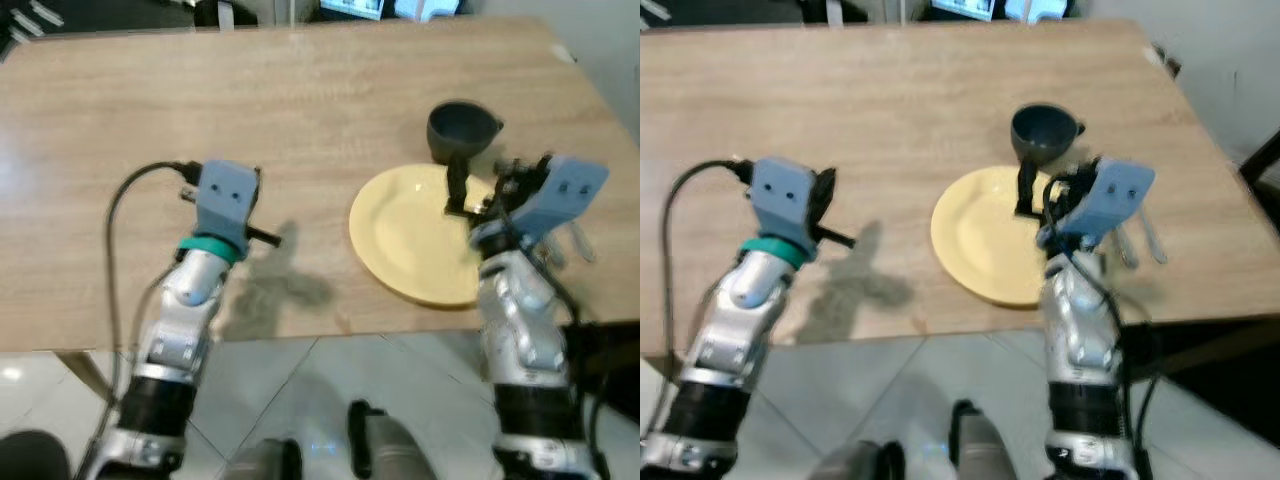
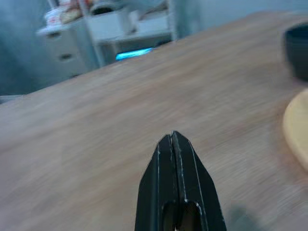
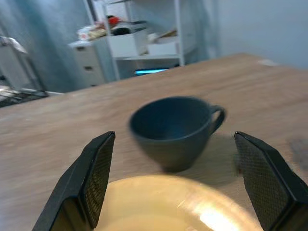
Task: Setting the table
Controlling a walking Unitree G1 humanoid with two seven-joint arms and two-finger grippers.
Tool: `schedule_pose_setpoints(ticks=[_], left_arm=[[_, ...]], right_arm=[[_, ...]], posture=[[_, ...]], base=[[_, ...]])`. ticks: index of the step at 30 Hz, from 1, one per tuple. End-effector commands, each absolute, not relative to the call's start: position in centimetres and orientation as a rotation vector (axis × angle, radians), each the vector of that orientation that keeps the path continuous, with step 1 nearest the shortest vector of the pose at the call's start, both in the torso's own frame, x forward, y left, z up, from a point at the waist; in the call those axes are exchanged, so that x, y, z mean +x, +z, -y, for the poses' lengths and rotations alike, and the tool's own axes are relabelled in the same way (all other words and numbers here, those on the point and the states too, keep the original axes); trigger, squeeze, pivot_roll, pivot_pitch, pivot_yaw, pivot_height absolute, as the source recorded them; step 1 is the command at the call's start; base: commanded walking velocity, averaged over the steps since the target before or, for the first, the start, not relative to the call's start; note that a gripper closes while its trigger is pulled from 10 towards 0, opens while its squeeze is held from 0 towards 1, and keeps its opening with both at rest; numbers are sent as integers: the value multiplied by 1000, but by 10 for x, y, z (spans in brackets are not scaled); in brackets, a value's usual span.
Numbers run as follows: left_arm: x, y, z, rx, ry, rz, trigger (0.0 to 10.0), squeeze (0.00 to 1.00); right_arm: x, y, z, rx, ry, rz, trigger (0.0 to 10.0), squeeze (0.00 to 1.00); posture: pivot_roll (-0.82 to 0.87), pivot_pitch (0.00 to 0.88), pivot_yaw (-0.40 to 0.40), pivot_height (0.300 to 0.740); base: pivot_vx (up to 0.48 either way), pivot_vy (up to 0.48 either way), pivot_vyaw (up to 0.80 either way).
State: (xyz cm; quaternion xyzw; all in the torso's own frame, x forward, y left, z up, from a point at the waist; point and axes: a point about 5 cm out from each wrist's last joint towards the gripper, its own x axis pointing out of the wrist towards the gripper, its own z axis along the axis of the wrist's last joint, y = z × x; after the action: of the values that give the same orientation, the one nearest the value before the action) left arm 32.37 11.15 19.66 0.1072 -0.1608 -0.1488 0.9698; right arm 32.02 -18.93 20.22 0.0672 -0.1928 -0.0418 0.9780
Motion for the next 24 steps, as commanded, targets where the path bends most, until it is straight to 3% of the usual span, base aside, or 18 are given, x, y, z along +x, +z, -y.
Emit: schedule_pose_setpoints(ticks=[1, 8, 12, 13, 18, 24], left_arm=[[320, 184, -118, 219, -304, 282, 10000, 0], [317, 182, -111, 134, -403, 249, 10000, 0], [317, 181, -110, 108, -453, 231, 10000, 0], [318, 176, -107, 148, -530, 204, 10000, 0], [323, 174, -105, 158, -562, 187, 10000, 0], [332, 176, -90, 141, -649, 181, 10000, 0]], right_arm=[[320, 197, 184, 98, -74, 378, 10000, 0], [323, 190, 188, -65, -119, 333, 10000, 0], [324, 189, 193, -74, -146, 322, 10000, 0], [325, 186, 204, -105, -224, 295, 10000, 0], [324, 178, 223, -130, -348, 238, 10000, 0], [322, 172, 246, -52, -459, 205, 10000, 0]], posture=[[-100, 131, 85, 740], [-96, 129, 82, 740], [-96, 129, 80, 740], [-92, 137, 78, 740], [-88, 148, 76, 740], [-89, 168, 79, 740]], base=[[0, 0, 0], [0, 0, 0], [0, 0, 0], [0, 0, 0], [0, 0, 0], [0, 0, 0]])
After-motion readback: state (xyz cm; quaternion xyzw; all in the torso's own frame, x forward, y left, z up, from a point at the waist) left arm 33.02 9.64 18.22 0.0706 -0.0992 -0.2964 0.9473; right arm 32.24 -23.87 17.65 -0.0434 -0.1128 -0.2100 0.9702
